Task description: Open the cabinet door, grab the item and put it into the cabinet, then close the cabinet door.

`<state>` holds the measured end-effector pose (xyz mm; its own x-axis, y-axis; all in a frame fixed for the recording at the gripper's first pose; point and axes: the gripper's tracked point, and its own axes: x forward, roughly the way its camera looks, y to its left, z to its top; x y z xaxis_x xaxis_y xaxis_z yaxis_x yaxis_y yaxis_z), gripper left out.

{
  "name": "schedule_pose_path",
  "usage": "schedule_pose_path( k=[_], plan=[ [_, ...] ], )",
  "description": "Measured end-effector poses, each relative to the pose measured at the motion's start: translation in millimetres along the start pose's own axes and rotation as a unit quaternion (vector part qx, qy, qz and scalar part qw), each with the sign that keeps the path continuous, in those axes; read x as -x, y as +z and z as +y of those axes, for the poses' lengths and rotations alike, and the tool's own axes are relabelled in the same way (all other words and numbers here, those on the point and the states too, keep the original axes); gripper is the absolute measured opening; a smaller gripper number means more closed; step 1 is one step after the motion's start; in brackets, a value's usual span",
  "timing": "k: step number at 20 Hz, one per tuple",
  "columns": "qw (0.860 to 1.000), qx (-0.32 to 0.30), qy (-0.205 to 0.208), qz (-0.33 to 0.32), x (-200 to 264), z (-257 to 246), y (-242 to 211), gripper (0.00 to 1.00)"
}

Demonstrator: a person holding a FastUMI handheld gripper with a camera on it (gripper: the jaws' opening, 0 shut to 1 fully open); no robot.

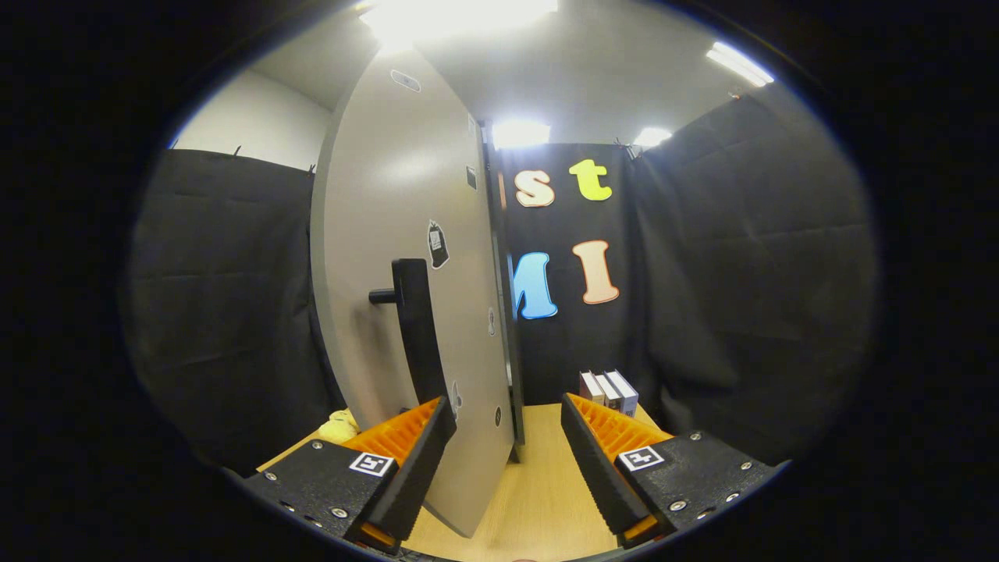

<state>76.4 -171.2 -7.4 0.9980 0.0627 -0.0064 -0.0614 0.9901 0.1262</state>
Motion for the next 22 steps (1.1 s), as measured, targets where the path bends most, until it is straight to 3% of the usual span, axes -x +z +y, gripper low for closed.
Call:
schedule_pose_path(
  k=[8, 22],
  plan=[
    [1.000, -0.010, 0.009, 0.010, -1.8, 10.5, -1.6, 0.89],
    [0.993, -0.027, 0.113, 0.024, -54.4, 120.5, -16.0, 0.89]
  ],
)
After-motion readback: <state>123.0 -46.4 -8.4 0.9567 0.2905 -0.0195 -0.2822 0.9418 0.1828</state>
